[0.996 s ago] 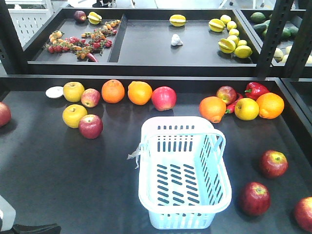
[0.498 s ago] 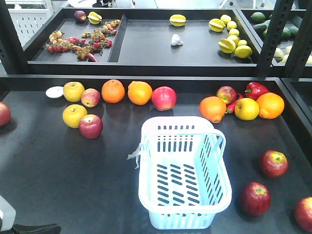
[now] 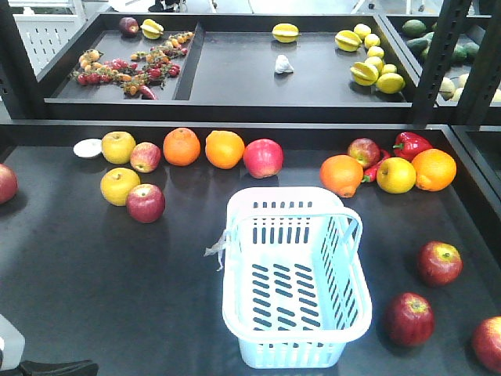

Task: Pick three apples into basket with both arms
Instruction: 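Move the right gripper down over a red apple and grasp it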

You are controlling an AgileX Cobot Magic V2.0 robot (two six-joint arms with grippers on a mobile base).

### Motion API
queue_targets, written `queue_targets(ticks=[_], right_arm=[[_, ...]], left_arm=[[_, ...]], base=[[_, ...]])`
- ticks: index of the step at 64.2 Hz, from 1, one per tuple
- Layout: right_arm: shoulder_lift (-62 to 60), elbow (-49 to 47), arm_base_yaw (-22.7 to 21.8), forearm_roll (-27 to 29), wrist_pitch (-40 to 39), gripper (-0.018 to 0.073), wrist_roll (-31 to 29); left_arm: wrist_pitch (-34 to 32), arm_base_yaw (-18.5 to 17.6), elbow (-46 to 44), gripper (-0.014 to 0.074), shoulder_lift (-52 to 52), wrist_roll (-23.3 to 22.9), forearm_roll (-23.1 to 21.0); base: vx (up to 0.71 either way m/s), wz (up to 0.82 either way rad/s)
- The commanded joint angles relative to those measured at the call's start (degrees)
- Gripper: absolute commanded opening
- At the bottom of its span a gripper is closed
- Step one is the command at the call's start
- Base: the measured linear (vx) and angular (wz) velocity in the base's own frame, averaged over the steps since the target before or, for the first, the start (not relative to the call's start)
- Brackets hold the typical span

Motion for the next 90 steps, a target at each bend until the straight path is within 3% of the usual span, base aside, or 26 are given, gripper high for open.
queue_targets(ticks=[1,9,18,23,35,45,63,73,81,90], right_arm=[[7.0,-5.5,-0.3,-4.6,4.6,0.0058,-0.7],[14.3,-10.1,-0.3,-8.7,10.2,0.0224,-0.7],[21.8,-12.5,-0.3,-11.8,15.7,0.0586,-0.2],[25.2,-12.5,-0.3,-14.4,18.5,0.0734,-0.9],[28.5,-12.5,-0.3,-16.5,21.8,0.0718,-1.5],[31.0,-12.6,-0.4,-16.6,24.9,0.0684,1.8],[45.0,-12.7,-1.1,-15.4,28.6,0.0663,2.4],[52.2,-12.7,-6.4,-9.9,24.2,0.0654,0.4],[56.3,-12.7,-12.4,-4.1,22.2,0.0650,-4.9],[60.0,-12.7,-15.4,-1.6,20.5,0.0644,-9.0]], left_arm=[[-3.8,-0.2,-1.5,-0.0008,-0.1,-0.6,-1.5],[-3.8,-0.2,-1.5,-0.0008,-0.1,-0.6,-1.4],[-3.8,-0.2,-1.5,-0.0008,-0.1,-0.6,-1.4],[-3.8,-0.2,-1.5,-0.0008,-0.1,-0.6,-1.4],[-3.8,-0.2,-1.5,-0.0008,-0.1,-0.6,-1.4],[-3.8,-0.2,-1.5,-0.0008,-0.1,-0.6,-1.4],[-3.8,-0.2,-1.5,-0.0008,-0.1,-0.6,-2.9],[-3.8,-0.2,-1.5,-0.0008,-0.1,-0.6,-2.9],[-3.6,-0.2,-1.5,-0.0008,-0.1,-0.6,-2.9],[-3.5,-0.2,-1.5,-0.0008,-0.1,-0.6,-2.9]], base=[[0.00,0.00],[0.00,0.00],[0.00,0.00],[0.00,0.00],[0.00,0.00],[0.00,0.00],[0.00,0.00],[0.00,0.00],[0.00,0.00],[0.00,0.00]])
